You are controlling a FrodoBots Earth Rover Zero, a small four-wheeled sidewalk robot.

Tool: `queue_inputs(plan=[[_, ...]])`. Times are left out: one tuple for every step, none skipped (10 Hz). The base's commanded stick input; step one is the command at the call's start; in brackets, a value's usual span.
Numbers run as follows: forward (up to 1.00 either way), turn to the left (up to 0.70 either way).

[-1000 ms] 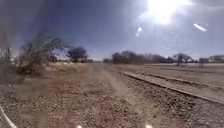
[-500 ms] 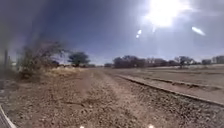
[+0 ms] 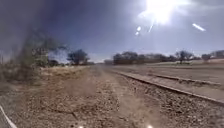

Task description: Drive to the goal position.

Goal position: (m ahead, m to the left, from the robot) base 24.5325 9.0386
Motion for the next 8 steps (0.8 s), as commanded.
queue_inputs(plan=[[0.7, 0.0], [0.7, 0.0], [0.7, 0.0], [0.7, 0.0], [0.7, 0.0], [0.7, 0.0], [0.7, 0.0], [0.7, 0.0]])
